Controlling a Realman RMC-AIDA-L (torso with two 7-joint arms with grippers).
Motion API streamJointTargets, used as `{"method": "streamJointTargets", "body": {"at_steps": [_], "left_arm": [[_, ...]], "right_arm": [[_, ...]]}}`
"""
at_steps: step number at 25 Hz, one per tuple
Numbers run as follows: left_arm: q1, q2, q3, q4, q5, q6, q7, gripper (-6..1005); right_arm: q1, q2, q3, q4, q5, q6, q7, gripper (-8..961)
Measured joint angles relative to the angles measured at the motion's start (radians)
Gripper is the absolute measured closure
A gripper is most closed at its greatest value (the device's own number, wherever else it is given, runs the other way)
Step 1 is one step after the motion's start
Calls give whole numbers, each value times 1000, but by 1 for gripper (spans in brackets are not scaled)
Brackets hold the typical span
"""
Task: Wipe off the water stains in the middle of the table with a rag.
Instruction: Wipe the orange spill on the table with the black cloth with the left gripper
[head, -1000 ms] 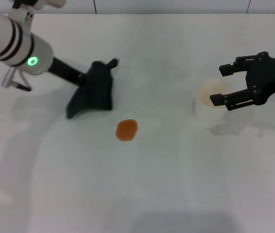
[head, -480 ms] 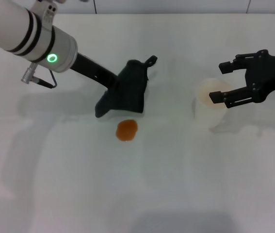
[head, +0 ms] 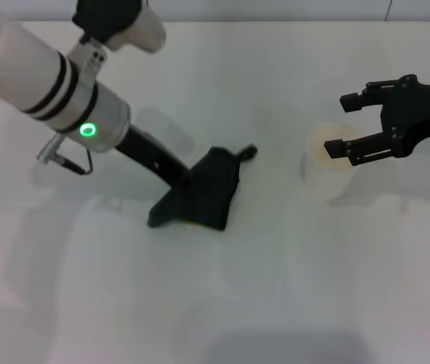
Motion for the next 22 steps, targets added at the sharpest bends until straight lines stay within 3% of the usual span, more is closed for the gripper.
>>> {"method": "streamJointTargets", "body": {"at_steps": [8, 22], "left_arm": [[-27, -1, 15, -80, 43, -7, -12, 927], [-20, -5, 16, -90, 64, -90, -40, 927]], "right_arm": [[0, 2, 0, -2, 2, 0, 1, 108], [-6, 2, 0, -3, 2, -7, 2, 109]]}}
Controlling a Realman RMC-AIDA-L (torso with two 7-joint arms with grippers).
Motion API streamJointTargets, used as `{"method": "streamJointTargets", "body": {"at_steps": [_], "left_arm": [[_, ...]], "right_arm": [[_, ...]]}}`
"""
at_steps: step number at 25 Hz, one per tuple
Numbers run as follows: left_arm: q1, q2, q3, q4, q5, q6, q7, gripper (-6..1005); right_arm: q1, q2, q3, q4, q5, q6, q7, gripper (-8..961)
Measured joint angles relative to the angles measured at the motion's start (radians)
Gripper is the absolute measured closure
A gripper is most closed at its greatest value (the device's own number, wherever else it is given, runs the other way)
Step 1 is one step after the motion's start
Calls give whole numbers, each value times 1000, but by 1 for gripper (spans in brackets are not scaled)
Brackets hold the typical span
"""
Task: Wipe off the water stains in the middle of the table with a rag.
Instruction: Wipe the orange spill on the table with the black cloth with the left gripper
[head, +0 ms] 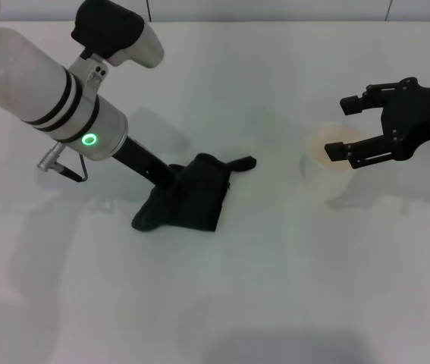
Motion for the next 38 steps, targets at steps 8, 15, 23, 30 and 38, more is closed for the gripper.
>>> {"method": "streamJointTargets", "body": {"at_steps": [8, 15, 23, 30, 38], "left_arm": [[6, 0, -1, -1, 4, -92, -72, 928], [0, 2, 7, -2, 8, -95, -70, 928], [1, 0, 129, 7, -60, -101, 32, 928], [-2, 0, 136, 11, -70, -150, 54, 928], [0, 0, 136, 35, -69, -240, 38, 928]], "right_arm": [[-1, 0, 0, 0, 1, -1, 0, 109], [-2, 0, 0, 0, 1, -2, 0, 109], [-1, 0, 0, 0, 1, -1, 0, 109], [-1, 0, 0, 0, 1, 3, 0, 109], [-1, 0, 0, 2, 0, 6, -1, 109]]}}
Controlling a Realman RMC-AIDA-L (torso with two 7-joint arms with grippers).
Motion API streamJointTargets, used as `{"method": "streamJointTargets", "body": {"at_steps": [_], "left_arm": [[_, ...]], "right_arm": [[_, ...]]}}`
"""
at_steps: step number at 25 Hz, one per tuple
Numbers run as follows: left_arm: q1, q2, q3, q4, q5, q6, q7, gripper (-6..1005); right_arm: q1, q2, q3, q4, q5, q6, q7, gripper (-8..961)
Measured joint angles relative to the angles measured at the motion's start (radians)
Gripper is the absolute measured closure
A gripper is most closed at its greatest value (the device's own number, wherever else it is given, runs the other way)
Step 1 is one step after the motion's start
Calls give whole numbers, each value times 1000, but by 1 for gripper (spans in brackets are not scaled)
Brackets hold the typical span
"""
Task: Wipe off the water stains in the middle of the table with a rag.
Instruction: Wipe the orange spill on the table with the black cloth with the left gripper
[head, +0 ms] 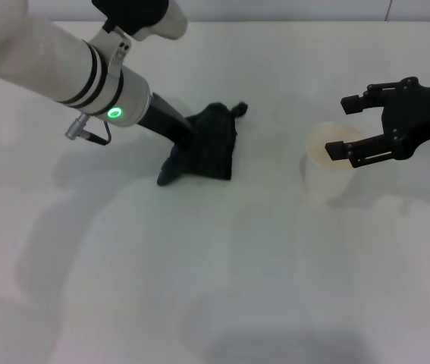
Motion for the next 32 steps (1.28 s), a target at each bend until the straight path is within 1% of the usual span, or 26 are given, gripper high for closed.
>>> {"method": "streamJointTargets", "body": {"at_steps": [3, 7, 10, 12, 15, 18, 23, 27, 29, 32], "left_arm": [[-3, 1, 0, -2, 11, -20, -27, 928], [-5, 2, 0, -5, 61, -49, -110, 928], [-5, 2, 3, -4, 86, -48, -133, 928], [-5, 2, 6, -4, 86, -39, -124, 928], [-5, 1, 20, 0, 76, 12, -73, 928], [-5, 1, 23, 7, 77, 40, -64, 928], [-1, 2, 24, 63, 77, 111, -34, 928], [5, 1, 25, 92, 62, 148, 16, 928], [6, 1, 37, 93, 46, 161, 42, 928], [6, 0, 87, 87, 31, 166, 61, 928]], "right_arm": [[0, 0, 0, 0, 0, 0, 0, 109], [0, 0, 1, -1, 0, -2, 0, 109], [0, 0, 1, -1, 0, -3, 0, 109], [0, 0, 2, -1, 1, -4, 0, 109], [0, 0, 2, -1, 1, -2, 0, 109], [0, -1, 4, -1, 0, -1, 0, 109], [0, 0, 34, -1, 1, -7, 0, 109], [-2, -1, 39, 0, 1, -8, 0, 109], [-2, -1, 39, 0, 0, -6, 0, 109], [-1, -2, 40, -1, 1, -4, 0, 108]]}}
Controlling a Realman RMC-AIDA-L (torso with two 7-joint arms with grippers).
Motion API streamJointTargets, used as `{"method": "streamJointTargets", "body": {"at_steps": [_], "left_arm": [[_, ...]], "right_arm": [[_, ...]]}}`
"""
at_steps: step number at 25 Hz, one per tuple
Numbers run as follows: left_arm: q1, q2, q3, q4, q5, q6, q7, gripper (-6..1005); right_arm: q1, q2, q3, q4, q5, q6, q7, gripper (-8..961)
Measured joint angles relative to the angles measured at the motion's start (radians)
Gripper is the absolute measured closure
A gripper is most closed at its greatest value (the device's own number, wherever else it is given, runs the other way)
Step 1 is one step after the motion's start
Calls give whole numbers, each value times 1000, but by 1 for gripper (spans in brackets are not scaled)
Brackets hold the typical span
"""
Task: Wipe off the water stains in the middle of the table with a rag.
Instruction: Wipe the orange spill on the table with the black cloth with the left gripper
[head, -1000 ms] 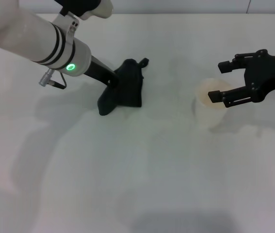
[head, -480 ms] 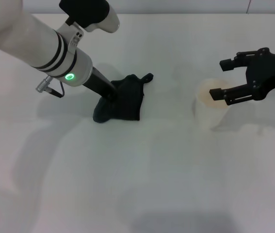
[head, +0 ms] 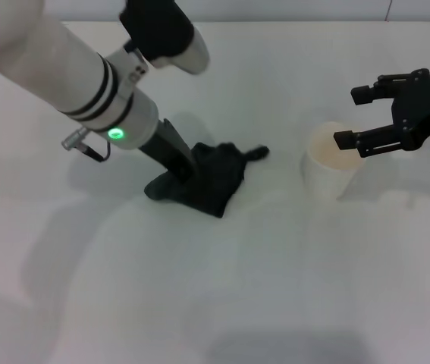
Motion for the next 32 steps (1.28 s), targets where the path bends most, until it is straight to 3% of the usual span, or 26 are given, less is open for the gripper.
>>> {"method": "streamJointTargets", "body": {"at_steps": [4, 9, 18, 21, 27, 32], "left_arm": [[0, -2, 65, -4, -2, -21, 17, 927], [3, -3, 76, 1, -1, -73, -2, 927], [-4, 0, 65, -8, 185, -192, -289, 927], [-8, 1, 21, -8, 215, -195, -334, 927], [-2, -1, 11, -3, 214, -186, -274, 928], [0, -2, 60, 1, 150, -161, -201, 928]], "right_arm": [[0, 1, 0, 0, 0, 1, 0, 108], [-1, 0, 0, 1, 1, 3, 0, 108], [-2, 1, 0, 2, 0, 5, 0, 108], [-1, 0, 0, 2, 1, 5, 0, 108], [-2, 1, 0, 0, 1, 4, 0, 108], [-2, 0, 8, 0, 1, 3, 0, 108]]}}
